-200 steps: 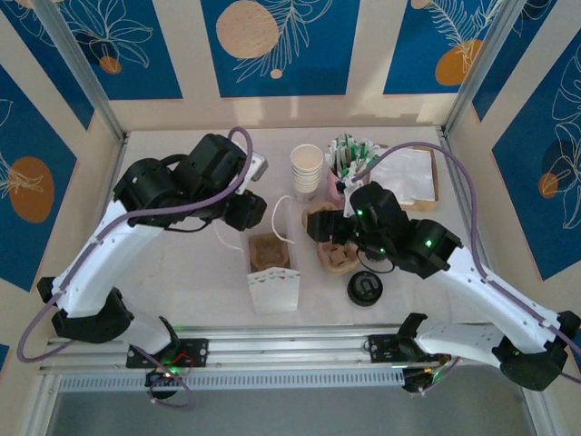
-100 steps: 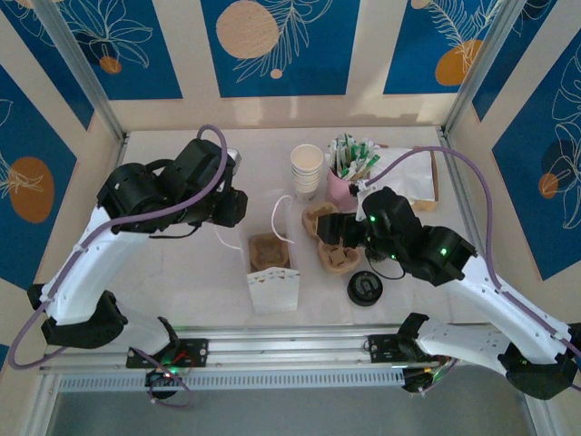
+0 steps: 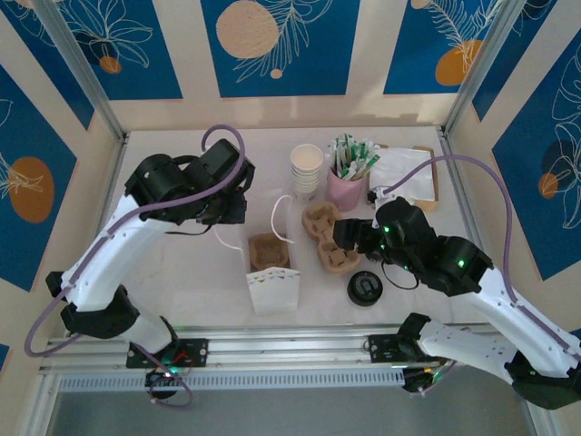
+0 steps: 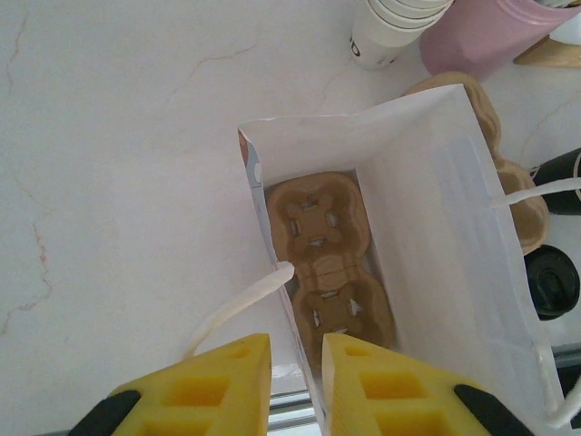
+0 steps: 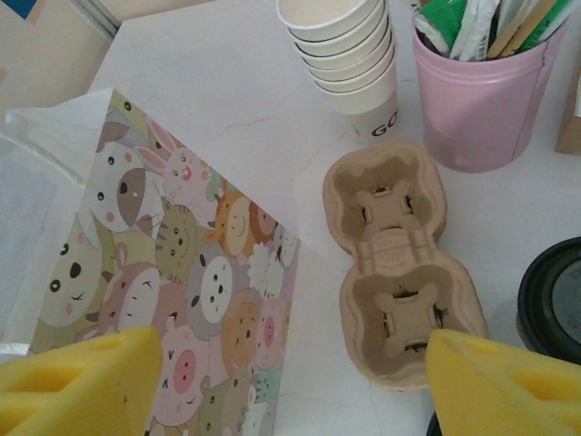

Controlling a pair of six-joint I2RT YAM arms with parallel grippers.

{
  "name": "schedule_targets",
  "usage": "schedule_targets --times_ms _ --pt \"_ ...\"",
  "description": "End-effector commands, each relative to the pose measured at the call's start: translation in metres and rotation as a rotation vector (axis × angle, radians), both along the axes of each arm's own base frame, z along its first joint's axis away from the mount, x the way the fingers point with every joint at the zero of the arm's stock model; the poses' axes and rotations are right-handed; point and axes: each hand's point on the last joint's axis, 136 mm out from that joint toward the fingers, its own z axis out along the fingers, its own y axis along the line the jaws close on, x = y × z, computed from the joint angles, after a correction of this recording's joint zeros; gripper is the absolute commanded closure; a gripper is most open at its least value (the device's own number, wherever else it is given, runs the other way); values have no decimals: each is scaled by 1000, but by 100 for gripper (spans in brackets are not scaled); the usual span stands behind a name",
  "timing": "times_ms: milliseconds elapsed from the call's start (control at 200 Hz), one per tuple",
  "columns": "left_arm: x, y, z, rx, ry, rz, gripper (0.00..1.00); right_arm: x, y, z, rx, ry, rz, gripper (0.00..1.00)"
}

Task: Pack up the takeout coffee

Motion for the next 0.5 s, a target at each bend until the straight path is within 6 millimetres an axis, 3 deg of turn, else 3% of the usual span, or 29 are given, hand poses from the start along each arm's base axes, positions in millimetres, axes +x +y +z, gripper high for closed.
schedule_targets --times_ms 0,495 --pt "-5 8 0 19 13 45 78 0 -11 -5 -21 -6 -36 23" --pt "3 6 -7 53 11 72 74 -6 -25 -3 -30 -21 -61 23"
